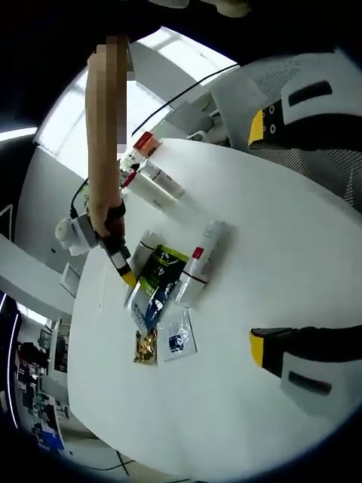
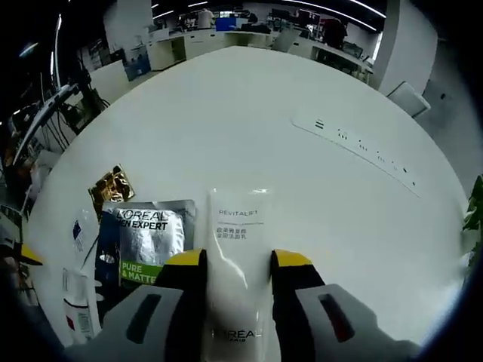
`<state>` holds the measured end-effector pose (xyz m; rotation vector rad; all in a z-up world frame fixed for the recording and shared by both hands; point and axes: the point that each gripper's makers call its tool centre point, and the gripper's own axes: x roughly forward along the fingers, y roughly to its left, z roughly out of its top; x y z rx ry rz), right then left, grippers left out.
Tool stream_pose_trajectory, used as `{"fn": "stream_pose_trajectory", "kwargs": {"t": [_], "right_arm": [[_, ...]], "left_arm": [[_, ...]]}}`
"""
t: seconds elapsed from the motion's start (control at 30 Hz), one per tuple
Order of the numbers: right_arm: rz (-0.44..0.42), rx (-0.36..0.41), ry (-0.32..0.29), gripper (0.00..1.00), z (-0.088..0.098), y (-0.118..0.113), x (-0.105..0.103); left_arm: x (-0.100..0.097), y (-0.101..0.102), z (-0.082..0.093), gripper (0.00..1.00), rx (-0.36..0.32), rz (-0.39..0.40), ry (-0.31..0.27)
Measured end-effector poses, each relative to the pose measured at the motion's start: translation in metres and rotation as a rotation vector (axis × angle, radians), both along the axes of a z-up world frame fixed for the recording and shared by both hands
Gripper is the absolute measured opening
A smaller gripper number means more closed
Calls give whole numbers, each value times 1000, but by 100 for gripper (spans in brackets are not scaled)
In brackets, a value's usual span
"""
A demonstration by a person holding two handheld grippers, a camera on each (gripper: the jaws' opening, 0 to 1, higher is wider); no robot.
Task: Arrange the skincare products in the storage area until every visible bottle or jar stands upright without overlapping.
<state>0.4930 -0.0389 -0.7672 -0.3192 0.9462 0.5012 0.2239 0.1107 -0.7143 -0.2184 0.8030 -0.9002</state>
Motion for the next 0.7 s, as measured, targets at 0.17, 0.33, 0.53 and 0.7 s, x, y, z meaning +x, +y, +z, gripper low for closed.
{"fn": "stream_pose_trajectory", "kwargs": {"t": [0.17,0.33,0.53,0.7], "right_arm": [[8,-7,-19,32,5,2,-2],[14,17,-46,32,20,2,2],[25,34,-90,31,41,3,1],[32,56,-146,31,64,4,0]], "left_arm": [[3,-2,2,90,-10,2,-1],[6,-8,4,90,-16,-11,-6],[10,-17,12,90,-31,-21,-26],[13,-20,17,90,-42,0,-31]]}}
